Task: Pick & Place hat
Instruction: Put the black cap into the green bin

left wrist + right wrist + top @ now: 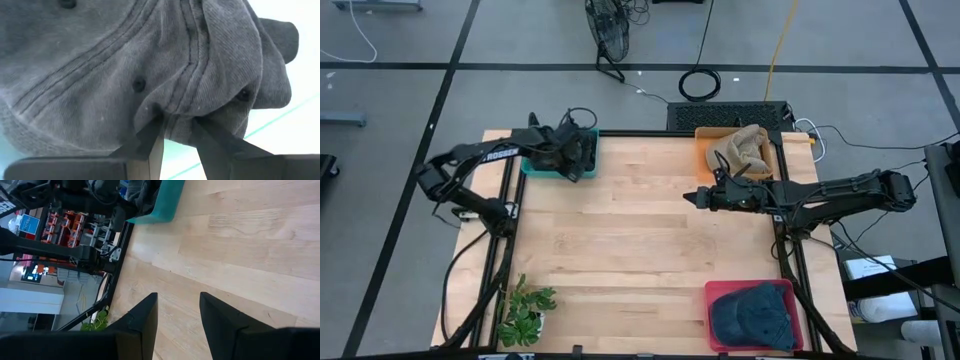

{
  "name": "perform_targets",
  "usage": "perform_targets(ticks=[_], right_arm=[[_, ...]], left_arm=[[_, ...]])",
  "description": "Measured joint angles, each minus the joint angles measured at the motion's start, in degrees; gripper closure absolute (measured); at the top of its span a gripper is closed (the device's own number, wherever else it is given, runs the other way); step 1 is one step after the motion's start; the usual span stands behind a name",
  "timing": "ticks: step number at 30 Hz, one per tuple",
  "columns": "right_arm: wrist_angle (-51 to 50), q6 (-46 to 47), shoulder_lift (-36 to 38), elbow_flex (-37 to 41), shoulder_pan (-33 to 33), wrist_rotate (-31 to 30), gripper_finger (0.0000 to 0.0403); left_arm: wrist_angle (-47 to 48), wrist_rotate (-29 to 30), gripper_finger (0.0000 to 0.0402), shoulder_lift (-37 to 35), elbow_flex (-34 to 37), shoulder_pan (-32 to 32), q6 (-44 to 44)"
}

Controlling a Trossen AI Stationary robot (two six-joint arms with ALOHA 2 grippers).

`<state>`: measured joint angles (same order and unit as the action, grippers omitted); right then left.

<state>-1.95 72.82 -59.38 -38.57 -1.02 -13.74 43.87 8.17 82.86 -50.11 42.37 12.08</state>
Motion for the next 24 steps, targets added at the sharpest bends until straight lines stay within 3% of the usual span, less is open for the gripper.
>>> perform_targets(ticks=[8, 19, 24], right_arm=[[0.2, 1.7, -1.8, 0.0, 0.0, 0.2, 0.0275], [0.4, 1.6, -2.2, 0.0, 0.0, 0.4, 0.0275], [0.4, 1.4, -2.2, 0.0, -0.1, 0.3, 0.0275]], left_arm=[[0.4, -0.7, 0.0284, -1.4, 0.1, 0.0, 0.2], [2.7, -3.3, 0.0284, -14.9, 0.0, 0.3, 2.0], [-1.6, -1.9, 0.0284, -19.7, -0.9, 2.2, 1.7]])
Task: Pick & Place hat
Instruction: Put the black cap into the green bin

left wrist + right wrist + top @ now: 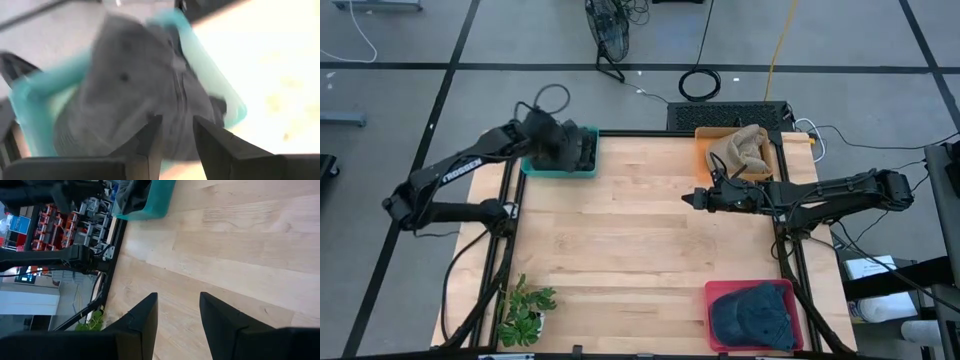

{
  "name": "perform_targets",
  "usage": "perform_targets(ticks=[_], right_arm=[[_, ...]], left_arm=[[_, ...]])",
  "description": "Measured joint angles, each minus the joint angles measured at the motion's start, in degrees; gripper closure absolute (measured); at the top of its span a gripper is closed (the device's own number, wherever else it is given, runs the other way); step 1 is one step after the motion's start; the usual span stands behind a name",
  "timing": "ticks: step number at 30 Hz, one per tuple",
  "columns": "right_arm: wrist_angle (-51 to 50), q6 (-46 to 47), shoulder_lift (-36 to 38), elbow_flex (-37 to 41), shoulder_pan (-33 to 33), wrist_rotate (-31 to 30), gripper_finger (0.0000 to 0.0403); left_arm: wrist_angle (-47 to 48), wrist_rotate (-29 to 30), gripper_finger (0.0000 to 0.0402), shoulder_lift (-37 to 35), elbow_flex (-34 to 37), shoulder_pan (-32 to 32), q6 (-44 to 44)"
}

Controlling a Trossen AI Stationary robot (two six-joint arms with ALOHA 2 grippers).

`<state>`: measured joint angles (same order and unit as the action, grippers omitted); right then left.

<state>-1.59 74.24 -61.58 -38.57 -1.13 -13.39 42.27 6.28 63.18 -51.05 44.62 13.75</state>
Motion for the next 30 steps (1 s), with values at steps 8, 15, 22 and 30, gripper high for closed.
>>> perform_targets(ticks=[8, 15, 22, 30], right_arm=[[0.0, 0.0, 0.0, 0.0, 0.0, 0.0, 0.0275], [-0.4, 0.1, 0.0, 0.0, 0.0, -0.3, 0.0275], [-0.4, 1.6, 0.0, 0.0, 0.0, -0.5, 0.0275], [-0.3, 4.2, -0.5, 0.0, 0.0, -0.5, 0.0275]], left_arm=[[-9.6, 1.3, 0.0284, 1.7, 0.0, 7.8, -0.1], [-16.0, 0.3, 0.0284, 8.2, 0.0, 13.2, 0.1], [-23.2, -6.4, 0.0284, 14.6, 0.0, 15.7, 4.9], [-24.7, -8.9, 0.0284, 19.5, 0.0, 16.5, 8.0]])
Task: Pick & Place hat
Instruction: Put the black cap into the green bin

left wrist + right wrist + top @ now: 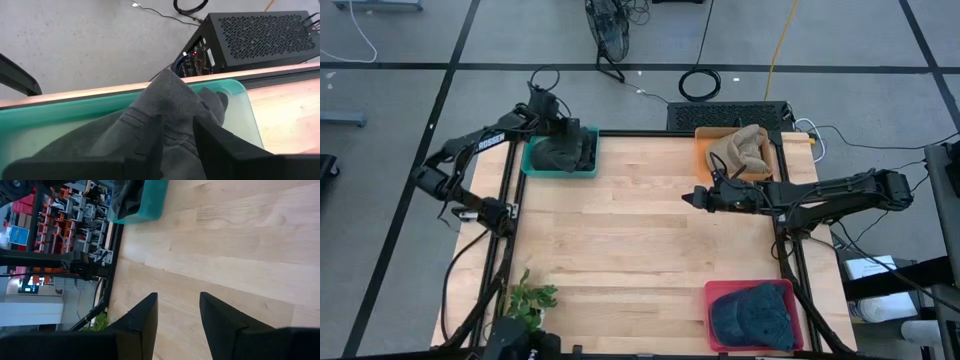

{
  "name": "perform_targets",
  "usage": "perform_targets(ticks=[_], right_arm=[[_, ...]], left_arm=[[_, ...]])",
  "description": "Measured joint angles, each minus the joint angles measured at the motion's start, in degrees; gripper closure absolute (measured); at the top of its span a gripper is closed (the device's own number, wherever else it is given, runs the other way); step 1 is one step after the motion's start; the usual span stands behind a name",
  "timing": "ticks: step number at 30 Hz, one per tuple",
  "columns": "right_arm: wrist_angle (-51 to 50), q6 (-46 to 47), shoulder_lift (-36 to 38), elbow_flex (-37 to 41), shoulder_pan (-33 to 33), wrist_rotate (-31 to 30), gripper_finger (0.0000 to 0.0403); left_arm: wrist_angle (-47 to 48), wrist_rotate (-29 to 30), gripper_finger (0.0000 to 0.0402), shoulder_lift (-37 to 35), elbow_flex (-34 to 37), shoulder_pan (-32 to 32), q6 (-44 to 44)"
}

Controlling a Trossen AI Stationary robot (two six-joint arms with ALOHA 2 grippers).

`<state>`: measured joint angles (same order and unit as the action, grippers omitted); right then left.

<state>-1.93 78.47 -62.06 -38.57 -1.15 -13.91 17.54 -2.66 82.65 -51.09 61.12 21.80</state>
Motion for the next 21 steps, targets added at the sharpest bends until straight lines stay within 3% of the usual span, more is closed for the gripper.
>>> perform_targets(ticks=[5, 12, 21], right_arm=[[0.0, 0.4, -0.2, 0.0, 0.1, -0.2, 0.0275], [0.1, 0.4, -0.8, 0.0, 0.1, -3.7, 0.0275], [0.0, 0.4, -0.8, 0.0, 0.1, -4.1, 0.0275]], left_arm=[[0.4, 0.4, 0.0284, -0.6, 0.0, 0.0, -0.2], [5.1, 6.5, 0.0284, -0.5, 0.2, 0.0, -0.9], [8.3, 3.7, 0.0284, -1.7, 0.9, -0.1, -0.5]])
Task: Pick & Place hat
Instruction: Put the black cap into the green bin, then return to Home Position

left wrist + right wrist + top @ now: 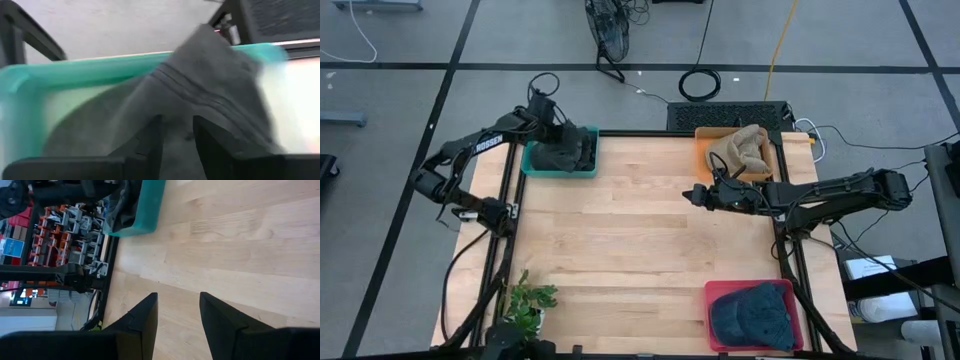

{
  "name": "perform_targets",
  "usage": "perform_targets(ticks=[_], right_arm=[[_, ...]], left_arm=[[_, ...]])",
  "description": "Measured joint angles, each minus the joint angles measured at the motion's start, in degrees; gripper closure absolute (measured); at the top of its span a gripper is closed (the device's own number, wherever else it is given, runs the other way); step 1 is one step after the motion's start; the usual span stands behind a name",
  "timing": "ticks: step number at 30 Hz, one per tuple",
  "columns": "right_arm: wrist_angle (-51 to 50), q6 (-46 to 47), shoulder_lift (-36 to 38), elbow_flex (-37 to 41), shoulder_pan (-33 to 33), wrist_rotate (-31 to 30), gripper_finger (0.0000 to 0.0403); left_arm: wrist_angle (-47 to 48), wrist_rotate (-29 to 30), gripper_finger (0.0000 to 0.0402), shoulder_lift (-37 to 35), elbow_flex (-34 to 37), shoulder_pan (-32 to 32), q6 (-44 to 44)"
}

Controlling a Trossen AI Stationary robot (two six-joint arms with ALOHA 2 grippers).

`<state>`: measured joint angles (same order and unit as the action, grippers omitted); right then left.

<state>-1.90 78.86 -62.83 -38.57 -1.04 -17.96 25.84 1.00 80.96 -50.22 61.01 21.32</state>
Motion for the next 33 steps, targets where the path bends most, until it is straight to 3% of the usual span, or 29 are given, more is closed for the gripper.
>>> perform_targets(ticks=[4, 13, 21, 25, 33], right_arm=[[0.4, 0.0, 0.0, 0.0, 0.0, 0.3, 0.0275], [0.9, -2.6, 0.0, 0.0, 0.0, 1.9, 0.0275], [16.6, -21.2, 0.2, 0.0, 0.0, 1.8, 0.0275], [23.1, -28.1, 0.3, 0.0, 0.0, 1.9, 0.0275], [25.8, -32.5, 5.3, 0.0, -2.2, 6.1, 0.0275]], left_arm=[[1.1, -4.2, 0.0284, -4.7, 0.0, -0.4, 2.6], [4.7, -5.6, 0.0284, -20.5, 0.0, -4.5, 3.0], [13.7, -8.9, 0.0284, -31.7, 0.0, -10.8, 3.3], [17.4, -10.7, 0.0284, -36.0, 0.0, -14.6, 7.9], [11.6, -16.7, 0.0284, -44.3, 0.0, -21.5, 15.5]])
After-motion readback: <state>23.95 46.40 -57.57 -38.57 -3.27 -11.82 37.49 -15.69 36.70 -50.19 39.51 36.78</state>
